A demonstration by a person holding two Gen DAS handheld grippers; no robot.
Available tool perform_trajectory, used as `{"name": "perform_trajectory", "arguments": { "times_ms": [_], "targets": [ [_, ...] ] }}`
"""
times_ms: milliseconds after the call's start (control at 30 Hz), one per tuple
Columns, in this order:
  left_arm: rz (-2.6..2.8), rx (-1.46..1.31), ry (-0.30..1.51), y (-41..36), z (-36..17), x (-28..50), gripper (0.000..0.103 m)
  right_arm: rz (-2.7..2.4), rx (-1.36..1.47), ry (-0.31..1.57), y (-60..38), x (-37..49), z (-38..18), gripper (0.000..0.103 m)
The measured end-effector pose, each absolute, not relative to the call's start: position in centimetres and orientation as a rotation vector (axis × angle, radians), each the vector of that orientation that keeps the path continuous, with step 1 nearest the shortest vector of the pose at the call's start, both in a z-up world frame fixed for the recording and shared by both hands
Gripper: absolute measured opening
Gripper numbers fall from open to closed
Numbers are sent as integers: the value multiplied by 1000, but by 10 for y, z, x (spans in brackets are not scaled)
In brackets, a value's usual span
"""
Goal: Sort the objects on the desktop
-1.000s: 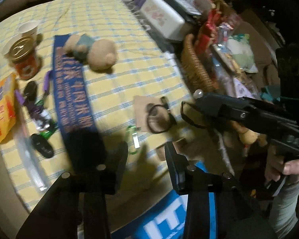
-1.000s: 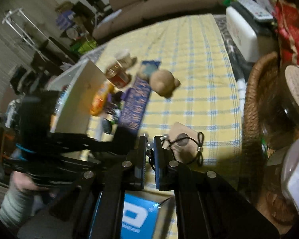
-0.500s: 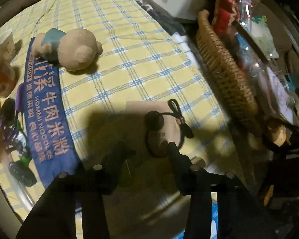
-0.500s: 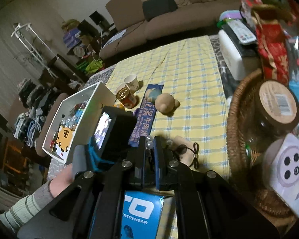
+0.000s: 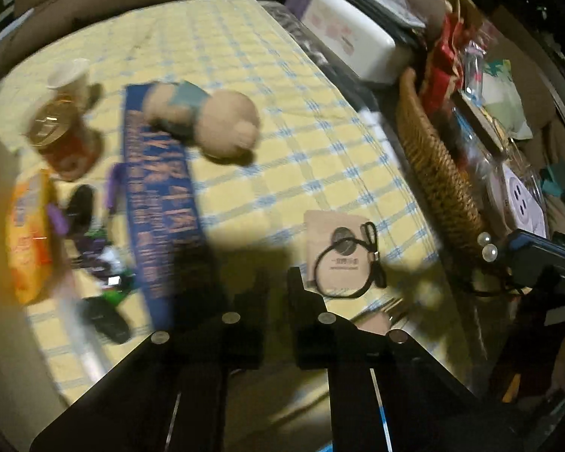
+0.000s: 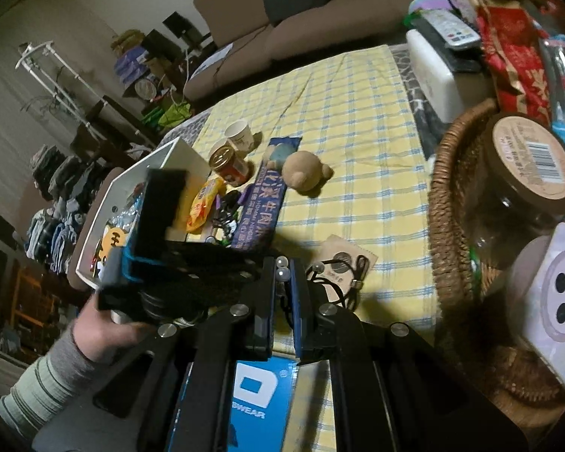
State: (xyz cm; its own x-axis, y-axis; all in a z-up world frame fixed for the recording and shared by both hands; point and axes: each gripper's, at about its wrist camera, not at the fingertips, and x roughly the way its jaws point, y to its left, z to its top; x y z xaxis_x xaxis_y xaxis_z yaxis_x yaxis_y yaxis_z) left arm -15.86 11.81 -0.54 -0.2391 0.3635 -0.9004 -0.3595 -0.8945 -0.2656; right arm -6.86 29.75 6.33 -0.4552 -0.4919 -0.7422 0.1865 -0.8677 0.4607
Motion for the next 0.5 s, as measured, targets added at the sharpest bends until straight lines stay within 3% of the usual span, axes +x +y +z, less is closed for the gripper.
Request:
{"name": "perform_trajectory", "arguments": {
  "times_ms": [67, 100, 133, 167, 300, 367, 433, 500],
  "targets": [
    [2107, -1600, -115, 110, -3, -158, 7, -2351, 1339, -434, 294, -67, 67, 7],
    [2097, -1593, -159, 109, -2, -157, 17, -2353, 1335, -443, 294, -66, 68, 7],
    [2087, -1588, -190, 109, -2, -155, 40, -2355, 1332, -449, 294, -65, 70, 7],
    [2071, -1590, -206, 114, -5, -154, 49, -2361, 1333, -446, 294, -64, 71, 7],
    [2053, -1627, -136, 144, -25, -158, 51, -2368, 1330, -470, 298, -58, 69, 7],
    [2057, -1652, -78, 157, -36, -160, 47, -2362, 1339, -476, 300, -58, 65, 7],
    [2093, -1667, 36, 169, -43, -163, 17, -2356, 1351, -478, 302, -59, 59, 7],
    [2095, -1666, 116, 175, -44, -163, 7, -2353, 1359, -470, 304, -60, 55, 7]
  ]
}}
